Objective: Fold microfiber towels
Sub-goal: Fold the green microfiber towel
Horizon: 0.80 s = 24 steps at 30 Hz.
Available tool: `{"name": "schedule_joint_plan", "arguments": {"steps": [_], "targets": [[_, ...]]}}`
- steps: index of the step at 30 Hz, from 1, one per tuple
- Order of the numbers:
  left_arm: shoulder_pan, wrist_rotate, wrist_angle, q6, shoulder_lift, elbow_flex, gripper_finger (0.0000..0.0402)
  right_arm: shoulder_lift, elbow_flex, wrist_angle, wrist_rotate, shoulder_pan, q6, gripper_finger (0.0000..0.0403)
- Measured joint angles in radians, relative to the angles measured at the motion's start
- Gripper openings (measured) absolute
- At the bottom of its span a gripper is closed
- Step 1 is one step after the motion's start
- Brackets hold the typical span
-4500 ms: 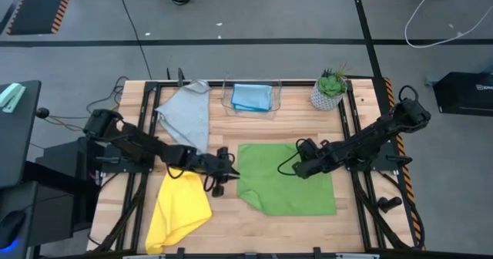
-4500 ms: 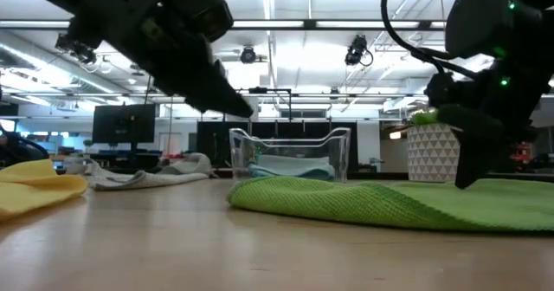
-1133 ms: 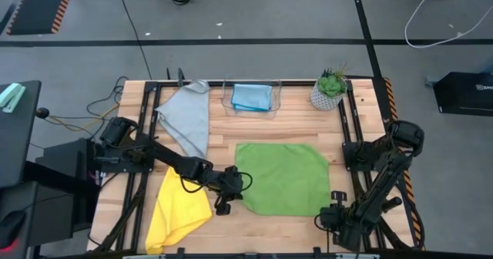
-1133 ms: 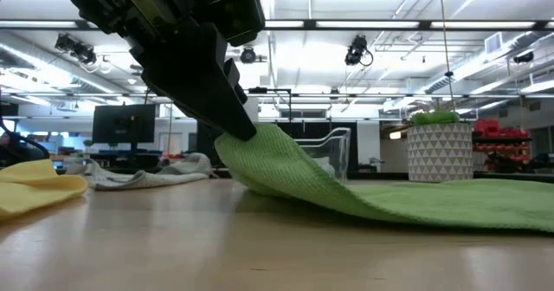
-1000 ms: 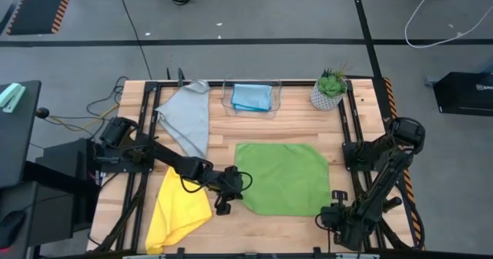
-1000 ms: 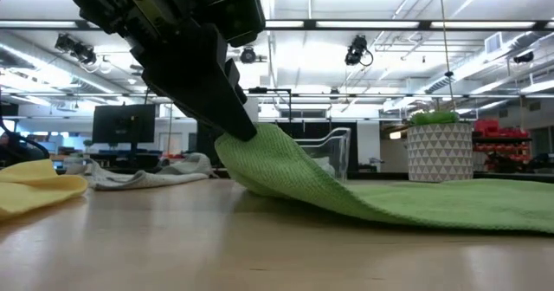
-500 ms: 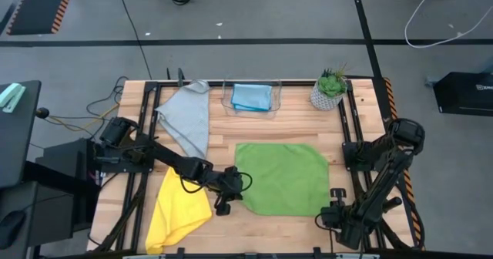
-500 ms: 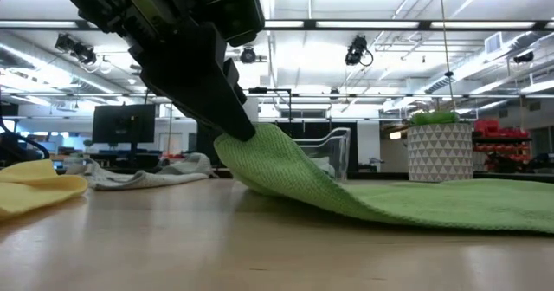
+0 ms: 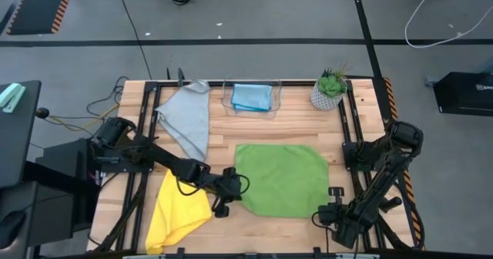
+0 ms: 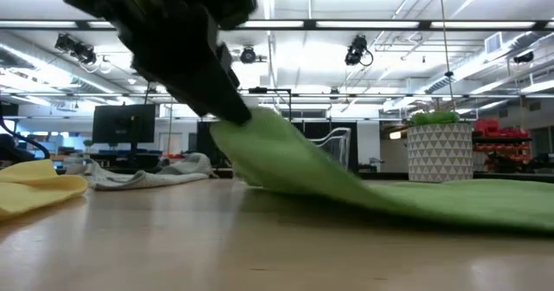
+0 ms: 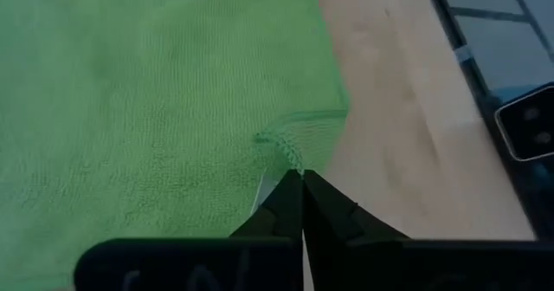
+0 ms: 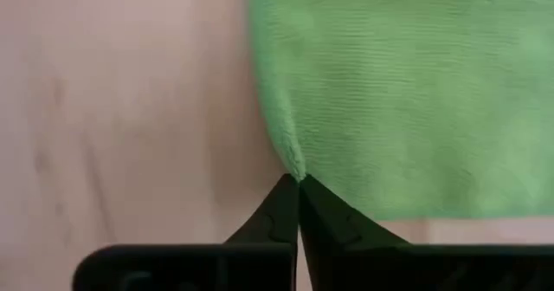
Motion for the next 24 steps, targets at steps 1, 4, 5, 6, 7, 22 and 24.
{"name": "schedule_joint_plan", "arguments": {"steps": [1, 4, 5, 6, 7, 22, 24], "targets": [[-0.007, -0.012, -0.018, -0.001, -0.015, 0.0, 0.0006, -0.014, 0.0, -0.007, 0.009, 0.005, 0.017, 0.0009], [-0.031, -0.057, -0.063, -0.023, -0.057, 0.0, 0.0005, -0.041, 0.024, -0.017, 0.011, 0.012, 0.057, 0.0019], [-0.04, -0.068, -0.079, -0.03, -0.071, 0.0, 0.0005, -0.048, 0.037, -0.027, 0.009, 0.016, 0.062, 0.0019], [-0.049, -0.079, -0.09, -0.042, -0.085, 0.0, 0.0006, -0.056, 0.055, -0.037, 0.011, 0.017, 0.064, 0.0019], [-0.06, -0.092, -0.097, -0.05, -0.102, 0.0, 0.0007, -0.063, 0.078, -0.048, 0.017, 0.017, 0.066, 0.0017], [-0.147, -0.618, -0.311, -0.144, -0.391, 0.0, 0.0005, -0.081, 0.471, -0.726, 0.363, -0.047, 0.25, 0.0008], [-0.119, -0.661, -0.367, -0.144, -0.437, 0.0, 0.0004, -0.082, 0.499, -0.791, 0.397, -0.081, 0.266, 0.0008]]}}
